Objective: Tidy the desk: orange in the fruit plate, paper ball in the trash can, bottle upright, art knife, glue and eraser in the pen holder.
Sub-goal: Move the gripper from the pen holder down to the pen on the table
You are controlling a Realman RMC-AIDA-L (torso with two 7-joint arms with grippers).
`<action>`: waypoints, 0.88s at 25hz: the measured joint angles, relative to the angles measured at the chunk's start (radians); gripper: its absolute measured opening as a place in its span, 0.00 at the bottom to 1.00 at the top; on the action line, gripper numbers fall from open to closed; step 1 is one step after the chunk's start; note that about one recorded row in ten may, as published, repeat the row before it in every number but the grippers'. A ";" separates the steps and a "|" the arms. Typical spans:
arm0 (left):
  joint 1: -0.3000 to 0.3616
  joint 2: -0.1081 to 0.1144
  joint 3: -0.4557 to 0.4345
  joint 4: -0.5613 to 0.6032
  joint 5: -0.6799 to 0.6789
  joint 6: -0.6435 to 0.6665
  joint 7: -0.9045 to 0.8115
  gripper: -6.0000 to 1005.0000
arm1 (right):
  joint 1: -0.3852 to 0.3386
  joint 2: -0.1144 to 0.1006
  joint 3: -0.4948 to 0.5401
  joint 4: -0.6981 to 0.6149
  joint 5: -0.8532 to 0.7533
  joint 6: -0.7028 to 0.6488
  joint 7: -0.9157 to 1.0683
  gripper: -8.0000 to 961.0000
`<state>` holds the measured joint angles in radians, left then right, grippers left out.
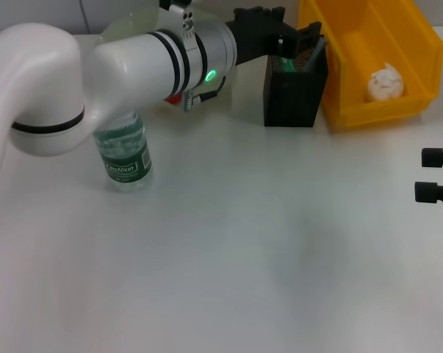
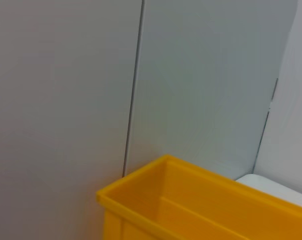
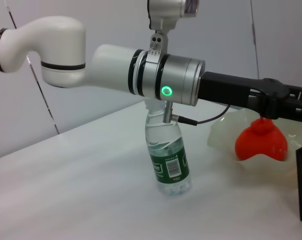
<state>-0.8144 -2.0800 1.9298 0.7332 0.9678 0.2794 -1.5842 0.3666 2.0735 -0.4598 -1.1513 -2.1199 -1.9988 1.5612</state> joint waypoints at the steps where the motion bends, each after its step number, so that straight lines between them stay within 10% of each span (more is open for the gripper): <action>1: 0.005 0.000 -0.003 0.005 0.001 0.012 0.001 0.50 | 0.000 0.000 0.000 0.001 0.000 0.002 0.000 0.63; 15: 0.374 0.020 -0.368 0.234 0.048 0.671 0.245 0.72 | 0.015 0.004 0.008 0.007 0.025 0.039 -0.001 0.63; 22: 0.418 0.021 -0.443 0.238 0.093 0.738 0.237 0.81 | 0.017 0.005 0.003 0.009 0.054 0.045 -0.001 0.63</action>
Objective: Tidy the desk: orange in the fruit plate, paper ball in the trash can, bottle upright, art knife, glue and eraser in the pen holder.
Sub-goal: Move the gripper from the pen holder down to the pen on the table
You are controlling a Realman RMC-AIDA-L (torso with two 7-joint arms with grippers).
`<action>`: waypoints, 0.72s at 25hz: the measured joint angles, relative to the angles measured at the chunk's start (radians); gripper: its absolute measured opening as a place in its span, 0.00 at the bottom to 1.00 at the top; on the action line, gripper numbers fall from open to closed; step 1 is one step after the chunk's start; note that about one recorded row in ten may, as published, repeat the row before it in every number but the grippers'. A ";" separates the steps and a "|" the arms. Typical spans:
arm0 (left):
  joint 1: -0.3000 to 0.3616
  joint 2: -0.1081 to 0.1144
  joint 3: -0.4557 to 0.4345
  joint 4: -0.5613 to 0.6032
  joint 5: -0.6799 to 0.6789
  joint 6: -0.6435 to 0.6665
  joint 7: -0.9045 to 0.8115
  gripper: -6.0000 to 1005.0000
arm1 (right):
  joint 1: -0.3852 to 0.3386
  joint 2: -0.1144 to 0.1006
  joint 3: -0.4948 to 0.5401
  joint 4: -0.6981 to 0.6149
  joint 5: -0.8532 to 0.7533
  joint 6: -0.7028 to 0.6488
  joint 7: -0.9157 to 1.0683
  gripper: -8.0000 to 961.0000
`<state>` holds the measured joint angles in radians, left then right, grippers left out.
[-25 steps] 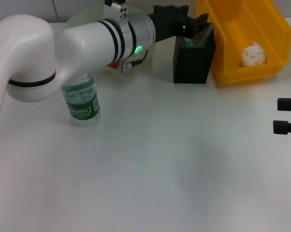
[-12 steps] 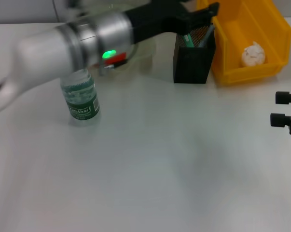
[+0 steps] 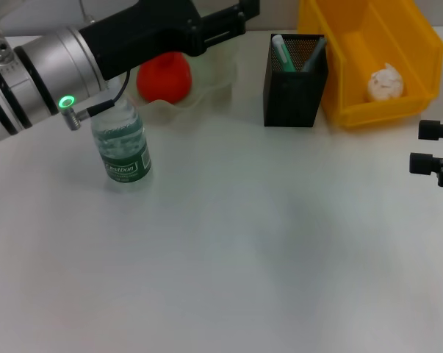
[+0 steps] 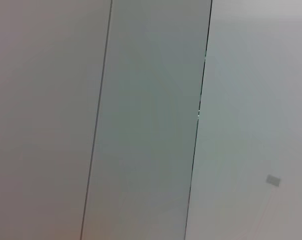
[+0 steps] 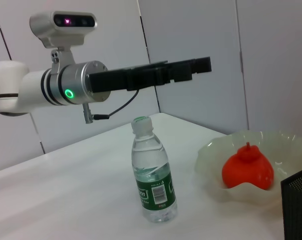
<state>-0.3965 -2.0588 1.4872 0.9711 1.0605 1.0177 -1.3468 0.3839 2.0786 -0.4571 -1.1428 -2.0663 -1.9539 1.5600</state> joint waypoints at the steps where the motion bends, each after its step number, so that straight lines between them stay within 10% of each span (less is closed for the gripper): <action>1: -0.001 0.001 0.000 -0.004 0.005 0.001 -0.001 0.81 | 0.000 0.000 0.000 0.000 0.000 0.000 0.000 0.63; 8: -0.002 0.005 -0.019 0.001 0.079 0.056 0.001 0.81 | 0.005 0.000 0.000 0.000 0.001 0.001 0.000 0.63; 18: 0.091 0.040 -0.344 -0.018 0.261 0.623 0.011 0.81 | 0.081 0.001 -0.174 -0.168 -0.001 0.104 0.094 0.63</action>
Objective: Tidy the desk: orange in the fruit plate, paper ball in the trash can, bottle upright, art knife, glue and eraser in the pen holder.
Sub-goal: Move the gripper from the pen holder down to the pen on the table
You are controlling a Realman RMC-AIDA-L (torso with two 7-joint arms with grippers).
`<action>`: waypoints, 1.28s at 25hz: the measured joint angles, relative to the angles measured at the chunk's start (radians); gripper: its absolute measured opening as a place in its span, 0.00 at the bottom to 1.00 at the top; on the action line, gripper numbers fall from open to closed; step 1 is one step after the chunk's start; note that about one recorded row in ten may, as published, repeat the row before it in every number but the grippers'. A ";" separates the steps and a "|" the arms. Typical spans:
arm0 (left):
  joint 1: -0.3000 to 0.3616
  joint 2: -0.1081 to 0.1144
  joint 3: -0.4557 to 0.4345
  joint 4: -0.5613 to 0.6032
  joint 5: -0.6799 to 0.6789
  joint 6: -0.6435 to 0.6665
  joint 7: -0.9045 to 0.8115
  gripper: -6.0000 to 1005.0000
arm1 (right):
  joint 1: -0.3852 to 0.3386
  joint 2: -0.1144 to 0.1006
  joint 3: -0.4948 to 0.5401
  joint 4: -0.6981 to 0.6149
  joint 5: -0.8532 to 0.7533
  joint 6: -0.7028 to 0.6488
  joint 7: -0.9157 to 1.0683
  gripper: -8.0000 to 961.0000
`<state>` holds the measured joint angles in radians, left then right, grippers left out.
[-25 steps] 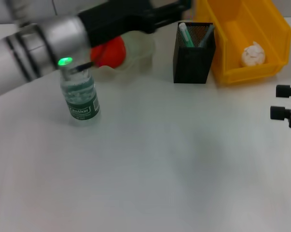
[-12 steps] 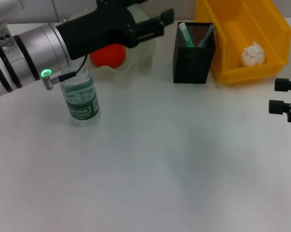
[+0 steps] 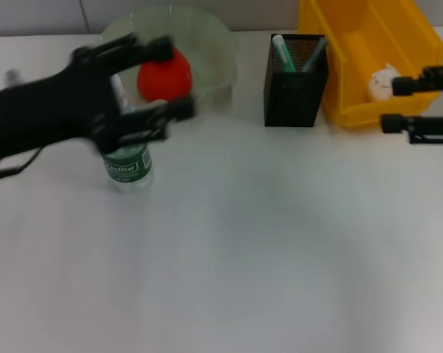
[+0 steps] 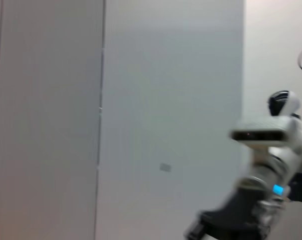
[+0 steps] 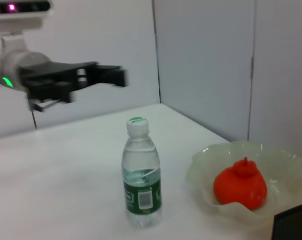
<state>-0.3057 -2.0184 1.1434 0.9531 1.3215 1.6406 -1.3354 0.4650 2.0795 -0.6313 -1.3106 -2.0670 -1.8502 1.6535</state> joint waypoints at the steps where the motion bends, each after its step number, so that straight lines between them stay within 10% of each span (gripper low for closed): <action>1: 0.018 0.001 -0.034 0.000 0.028 0.039 0.000 0.81 | 0.009 0.000 -0.056 -0.044 -0.011 0.025 0.033 0.63; 9: 0.147 -0.008 -0.181 -0.007 0.105 0.123 0.048 0.80 | 0.176 -0.003 -0.441 -0.345 -0.357 0.161 0.291 0.63; 15: 0.219 -0.008 -0.234 -0.061 0.106 0.143 0.099 0.80 | 0.384 0.001 -0.628 -0.292 -0.677 0.158 0.413 0.63; 24: 0.225 0.008 -0.253 -0.121 0.107 0.157 0.115 0.80 | 0.618 -0.014 -0.439 0.076 -0.839 0.257 0.589 0.63; 32: 0.218 0.008 -0.254 -0.136 0.107 0.154 0.115 0.80 | 0.627 -0.031 -0.387 0.221 -0.842 0.372 0.620 0.63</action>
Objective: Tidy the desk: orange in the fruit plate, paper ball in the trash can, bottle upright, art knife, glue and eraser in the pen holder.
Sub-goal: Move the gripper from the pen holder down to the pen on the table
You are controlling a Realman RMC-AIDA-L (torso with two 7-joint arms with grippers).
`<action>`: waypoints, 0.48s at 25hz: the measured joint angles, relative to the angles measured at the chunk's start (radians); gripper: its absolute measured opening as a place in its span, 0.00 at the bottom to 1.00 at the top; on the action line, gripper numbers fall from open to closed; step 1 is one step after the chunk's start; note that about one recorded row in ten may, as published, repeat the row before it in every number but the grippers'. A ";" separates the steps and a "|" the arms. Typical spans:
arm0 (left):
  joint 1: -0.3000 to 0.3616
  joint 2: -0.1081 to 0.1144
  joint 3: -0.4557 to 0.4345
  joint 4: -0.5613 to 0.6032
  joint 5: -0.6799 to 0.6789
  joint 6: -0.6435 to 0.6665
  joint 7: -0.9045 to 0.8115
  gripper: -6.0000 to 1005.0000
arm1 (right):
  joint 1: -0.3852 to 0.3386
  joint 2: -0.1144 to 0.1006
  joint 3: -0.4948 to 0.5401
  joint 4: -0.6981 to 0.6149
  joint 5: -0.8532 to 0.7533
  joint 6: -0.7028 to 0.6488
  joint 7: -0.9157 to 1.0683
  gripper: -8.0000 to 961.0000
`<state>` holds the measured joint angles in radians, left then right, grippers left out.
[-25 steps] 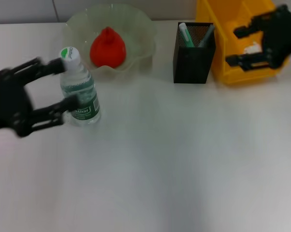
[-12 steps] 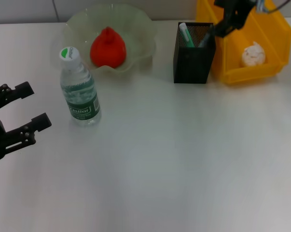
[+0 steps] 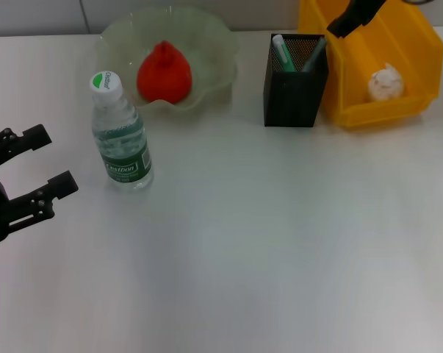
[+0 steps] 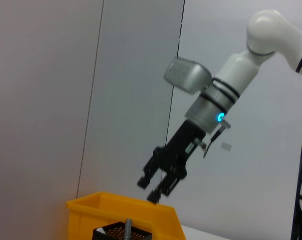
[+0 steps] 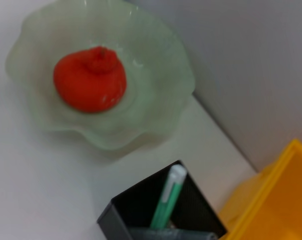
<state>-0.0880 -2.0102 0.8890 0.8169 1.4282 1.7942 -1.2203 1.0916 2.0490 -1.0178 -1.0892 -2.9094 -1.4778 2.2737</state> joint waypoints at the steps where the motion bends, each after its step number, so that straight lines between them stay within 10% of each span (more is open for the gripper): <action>1: -0.001 0.000 0.000 -0.001 0.000 0.000 0.000 0.80 | -0.002 0.002 -0.001 0.021 0.000 0.013 0.000 0.63; 12: -0.009 -0.003 -0.002 -0.013 0.026 -0.005 -0.001 0.80 | -0.015 0.015 0.001 0.163 0.054 0.170 -0.003 0.63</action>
<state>-0.0967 -2.0136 0.8866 0.8039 1.4542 1.7888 -1.2210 1.0768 2.0644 -1.0169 -0.9264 -2.8552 -1.3079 2.2702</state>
